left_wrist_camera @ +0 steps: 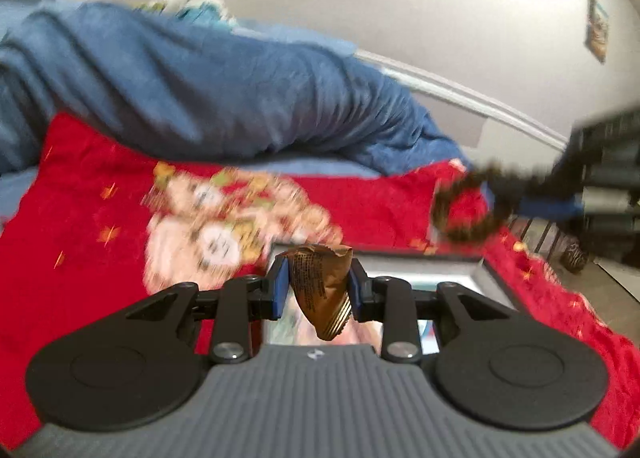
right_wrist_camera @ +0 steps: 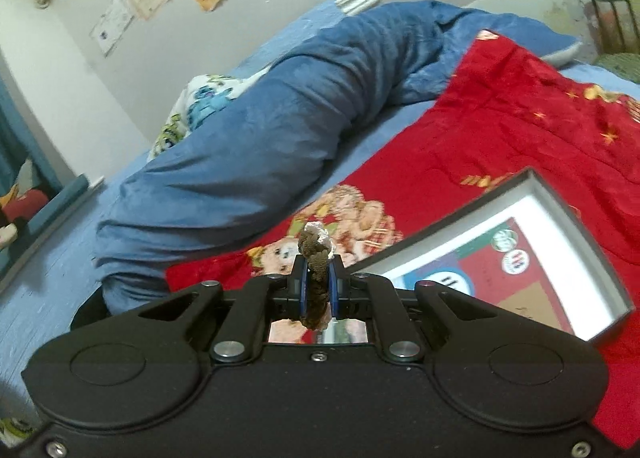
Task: Organize objects
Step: 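Carry the brown ring and the paper packet over the box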
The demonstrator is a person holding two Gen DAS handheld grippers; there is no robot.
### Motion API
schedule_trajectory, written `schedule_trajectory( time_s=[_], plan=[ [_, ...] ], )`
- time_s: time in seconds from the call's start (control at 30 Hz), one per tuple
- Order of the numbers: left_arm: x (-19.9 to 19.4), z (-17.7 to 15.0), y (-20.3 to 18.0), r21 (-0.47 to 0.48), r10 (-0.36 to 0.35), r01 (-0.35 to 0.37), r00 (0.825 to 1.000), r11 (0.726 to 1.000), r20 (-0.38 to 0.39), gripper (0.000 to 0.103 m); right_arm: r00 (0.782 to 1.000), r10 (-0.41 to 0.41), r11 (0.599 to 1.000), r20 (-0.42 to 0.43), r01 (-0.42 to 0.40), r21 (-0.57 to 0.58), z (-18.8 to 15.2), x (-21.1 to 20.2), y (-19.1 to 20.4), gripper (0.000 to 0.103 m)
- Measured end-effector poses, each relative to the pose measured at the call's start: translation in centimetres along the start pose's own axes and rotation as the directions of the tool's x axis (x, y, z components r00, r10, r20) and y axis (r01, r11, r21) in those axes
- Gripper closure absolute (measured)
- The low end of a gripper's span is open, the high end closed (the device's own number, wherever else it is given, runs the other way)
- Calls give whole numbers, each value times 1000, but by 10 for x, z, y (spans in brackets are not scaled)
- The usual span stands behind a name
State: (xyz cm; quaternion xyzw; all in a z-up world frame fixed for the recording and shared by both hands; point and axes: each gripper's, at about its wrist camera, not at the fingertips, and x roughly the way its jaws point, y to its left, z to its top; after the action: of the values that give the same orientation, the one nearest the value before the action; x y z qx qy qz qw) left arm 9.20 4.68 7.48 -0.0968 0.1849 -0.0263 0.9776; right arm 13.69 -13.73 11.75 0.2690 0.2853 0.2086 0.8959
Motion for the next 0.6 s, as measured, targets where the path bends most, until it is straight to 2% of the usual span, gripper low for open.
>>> schedule_trajectory(
  time_s=[0.13,0.27,0.37,0.43,0.6],
  plan=[
    [17,9,-15,55,-49,47,998,997,32,69,999,-54,995,6,54,79,4,3,-24,92],
    [18,-3,-16,101,-97,93,995,991,29,69,995,-101,991,12,99,89,8,3,-41,92],
    [11,-19,-14,184,-90,77,994,980,62,69,993,-115,987,20,112,114,12,6,-52,92],
    [13,-31,-15,242,-76,61,996,968,52,69,993,-113,986,18,109,127,14,15,-58,92],
    [27,-30,-9,138,-72,71,997,988,-1,69,993,-117,985,-31,120,125,12,46,-62,92]
  ],
)
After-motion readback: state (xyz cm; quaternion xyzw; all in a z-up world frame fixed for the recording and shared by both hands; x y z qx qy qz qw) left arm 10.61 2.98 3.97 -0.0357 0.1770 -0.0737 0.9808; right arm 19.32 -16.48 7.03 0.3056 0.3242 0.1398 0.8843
